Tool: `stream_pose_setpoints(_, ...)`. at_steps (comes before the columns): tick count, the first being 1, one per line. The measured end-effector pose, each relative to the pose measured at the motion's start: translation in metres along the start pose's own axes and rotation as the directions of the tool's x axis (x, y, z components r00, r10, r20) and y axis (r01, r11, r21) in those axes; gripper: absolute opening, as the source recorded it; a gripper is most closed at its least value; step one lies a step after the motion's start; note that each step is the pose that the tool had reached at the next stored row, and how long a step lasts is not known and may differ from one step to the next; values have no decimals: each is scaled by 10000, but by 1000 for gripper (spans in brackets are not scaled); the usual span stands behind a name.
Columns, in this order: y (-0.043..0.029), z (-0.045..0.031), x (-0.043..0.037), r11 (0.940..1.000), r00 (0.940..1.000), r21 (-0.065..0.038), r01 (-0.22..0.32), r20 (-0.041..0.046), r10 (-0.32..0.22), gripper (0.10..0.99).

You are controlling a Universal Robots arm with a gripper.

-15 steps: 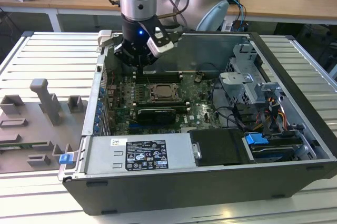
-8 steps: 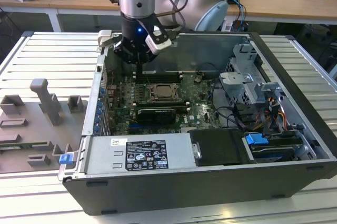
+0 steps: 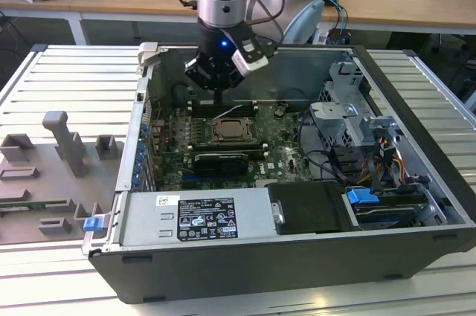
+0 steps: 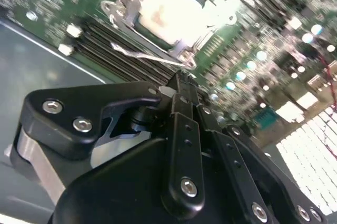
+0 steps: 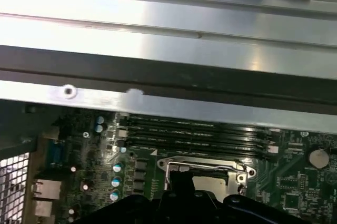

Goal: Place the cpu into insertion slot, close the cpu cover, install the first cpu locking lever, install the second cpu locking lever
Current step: 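Install the first cpu locking lever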

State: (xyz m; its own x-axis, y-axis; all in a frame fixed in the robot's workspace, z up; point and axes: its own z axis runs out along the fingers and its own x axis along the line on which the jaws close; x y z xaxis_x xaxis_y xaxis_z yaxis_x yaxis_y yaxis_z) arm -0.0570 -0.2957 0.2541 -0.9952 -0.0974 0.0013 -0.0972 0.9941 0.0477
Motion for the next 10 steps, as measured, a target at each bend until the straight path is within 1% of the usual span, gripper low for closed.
stream_pose_setpoints(1, -6, 13, -53, 10000, 10000, -1, -19, 1, 19, 106)
stream_pose_setpoints(3, -12, 28, -114, 10000, 10000, -3, -72, 4, 72, 106)
stream_pose_setpoints(4, -15, 37, -126, 9999, 9999, -48, -131, 9, 131, 106)
stream_pose_setpoints(5, -15, 40, -127, 9998, 9999, -118, -153, 16, 153, 106)
stream_pose_setpoints(6, -15, 43, -127, 9996, 9998, -238, -178, 28, 179, 106)
stream_pose_setpoints(7, -15, 46, -129, 9989, 9998, -429, -211, 45, 213, 106)
stream_pose_setpoints(8, -15, 49, -129, 9984, 9997, -517, -225, 52, 228, 106)
stream_pose_setpoints(9, -15, 57, -130, 9981, 9997, -577, -229, 59, 233, 106)
stream_pose_setpoints(10, -15, 66, -130, 9980, 9997, -588, -229, 70, 234, 106)
